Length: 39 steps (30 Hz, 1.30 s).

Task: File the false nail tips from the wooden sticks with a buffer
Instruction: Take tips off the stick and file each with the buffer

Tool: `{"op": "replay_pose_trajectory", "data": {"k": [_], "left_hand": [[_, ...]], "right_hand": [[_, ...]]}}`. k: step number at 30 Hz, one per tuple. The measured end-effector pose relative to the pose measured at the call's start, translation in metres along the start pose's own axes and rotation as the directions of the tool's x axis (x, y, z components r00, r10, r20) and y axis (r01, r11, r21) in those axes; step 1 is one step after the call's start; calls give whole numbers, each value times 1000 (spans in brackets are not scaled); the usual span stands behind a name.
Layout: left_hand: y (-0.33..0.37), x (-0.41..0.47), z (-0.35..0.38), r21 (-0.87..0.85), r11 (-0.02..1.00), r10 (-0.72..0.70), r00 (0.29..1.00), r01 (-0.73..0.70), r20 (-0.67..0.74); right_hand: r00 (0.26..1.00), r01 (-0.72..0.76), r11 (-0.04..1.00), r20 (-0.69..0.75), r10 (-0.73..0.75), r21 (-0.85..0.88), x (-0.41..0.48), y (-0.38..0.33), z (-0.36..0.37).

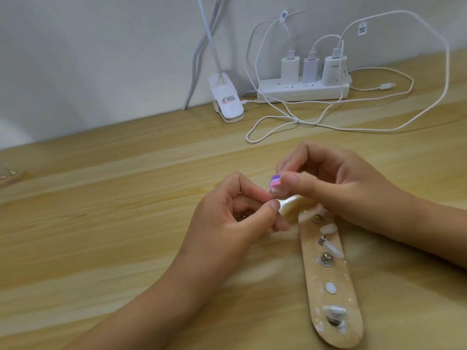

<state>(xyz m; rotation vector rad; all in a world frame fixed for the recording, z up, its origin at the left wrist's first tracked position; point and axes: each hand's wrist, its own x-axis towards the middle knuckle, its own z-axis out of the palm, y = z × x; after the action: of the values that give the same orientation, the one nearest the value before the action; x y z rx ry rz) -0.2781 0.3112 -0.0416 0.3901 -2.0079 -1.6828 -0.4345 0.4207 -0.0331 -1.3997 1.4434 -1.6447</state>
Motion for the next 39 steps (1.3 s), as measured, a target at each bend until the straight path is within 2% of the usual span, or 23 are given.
{"op": "replay_pose_trajectory", "data": {"k": [3, 7, 10, 12, 14, 17, 19, 21, 23, 25, 26, 29, 30, 33, 36, 39], "left_hand": [[0, 1, 0, -17, 1000, 2, 1000, -3, -12], [-1, 1, 0, -40, 999, -7, 1000, 7, -11], [-1, 1, 0, -52, 999, -3, 1000, 2, -14], [-1, 1, 0, -49, 999, -14, 1000, 13, -16], [-1, 1, 0, -52, 999, -18, 1000, 17, -16], [0, 1, 0, -57, 998, -16, 1000, 15, -17], [-1, 1, -1, -55, 998, -23, 1000, 22, -12], [0, 1, 0, -63, 998, -19, 1000, 19, -7], [0, 1, 0, -62, 998, -17, 1000, 16, -5], [-1, 1, -1, -74, 997, -17, 1000, 16, -11], [-1, 1, -1, -79, 997, -17, 1000, 16, -12], [-1, 1, 0, -75, 997, 0, 1000, 0, -11], [-1, 1, 0, -73, 997, 4, 1000, -5, -12], [-1, 1, -1, -73, 997, -1, 1000, -1, -27], [0, 1, 0, -85, 996, -15, 999, 11, -37], [1, 1, -1, -75, 997, -20, 1000, 18, -20]], "right_hand": [[994, 86, 996, -65, -87, -23, -1, 0, 0], [996, 76, 996, -43, -78, -44, -2, 2, 0], [986, 156, 985, -53, -160, -67, -3, 2, 1], [993, 116, 991, -1, -117, -73, -1, 4, 1], [996, 86, 995, -21, -87, -54, -1, 5, 0], [987, 157, 986, -17, -158, -59, -1, 4, 0], [993, 115, 990, 18, -114, -78, 0, 6, 0], [997, 76, 994, -14, -78, -79, 0, 8, -1], [987, 151, 986, -37, -154, -70, 0, 5, 0], [978, 208, 972, 23, -207, -105, -1, 5, 1], [983, 186, 974, 35, -182, -128, -1, 6, 2], [992, 95, 989, -66, -103, -110, 2, 8, -2], [987, 129, 987, -79, -137, -96, 1, 6, -3], [972, 232, 960, 10, -233, -156, -1, 3, 1], [993, 96, 956, -38, -111, -279, 5, 10, -5], [995, -7, 977, -103, -15, -213, 9, 11, -11]]}}
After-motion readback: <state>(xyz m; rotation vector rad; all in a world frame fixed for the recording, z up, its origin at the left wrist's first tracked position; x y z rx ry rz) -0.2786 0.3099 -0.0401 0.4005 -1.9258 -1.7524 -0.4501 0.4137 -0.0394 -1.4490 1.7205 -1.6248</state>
